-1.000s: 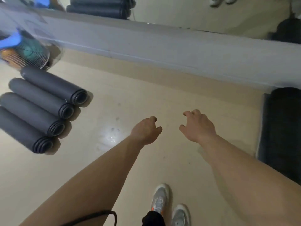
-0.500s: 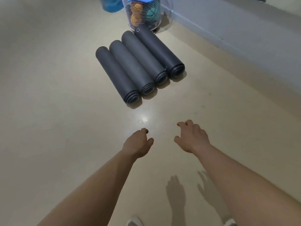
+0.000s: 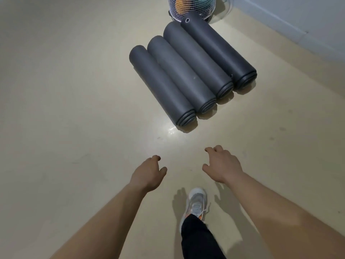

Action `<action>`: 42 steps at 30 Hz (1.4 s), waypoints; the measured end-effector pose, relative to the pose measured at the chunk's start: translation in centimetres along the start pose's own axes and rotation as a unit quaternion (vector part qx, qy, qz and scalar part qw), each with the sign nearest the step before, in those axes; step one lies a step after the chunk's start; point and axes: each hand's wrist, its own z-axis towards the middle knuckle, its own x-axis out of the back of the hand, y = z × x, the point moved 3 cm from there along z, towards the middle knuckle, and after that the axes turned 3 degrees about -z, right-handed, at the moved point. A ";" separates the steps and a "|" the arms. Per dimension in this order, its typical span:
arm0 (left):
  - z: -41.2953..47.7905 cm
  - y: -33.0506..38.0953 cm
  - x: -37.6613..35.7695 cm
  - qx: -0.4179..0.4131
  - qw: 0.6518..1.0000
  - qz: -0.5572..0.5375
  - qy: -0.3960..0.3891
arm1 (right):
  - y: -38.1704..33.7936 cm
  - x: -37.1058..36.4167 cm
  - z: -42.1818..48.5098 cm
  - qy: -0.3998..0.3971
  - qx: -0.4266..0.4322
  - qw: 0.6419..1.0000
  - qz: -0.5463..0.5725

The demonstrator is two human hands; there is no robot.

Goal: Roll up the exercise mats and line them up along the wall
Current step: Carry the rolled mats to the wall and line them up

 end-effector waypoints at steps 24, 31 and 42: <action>40.3 0.0 28.0 -0.156 0.939 0.276 -0.132 | -17.1 11.2 31.5 0.091 -0.293 0.829 0.467; 47.3 1.9 27.2 -0.252 0.904 0.319 -0.131 | -17.5 7.5 34.9 0.105 -0.381 0.767 0.505; 57.4 1.2 24.7 -0.484 0.773 0.411 -0.026 | -17.7 0.2 42.3 0.191 -0.543 0.655 0.490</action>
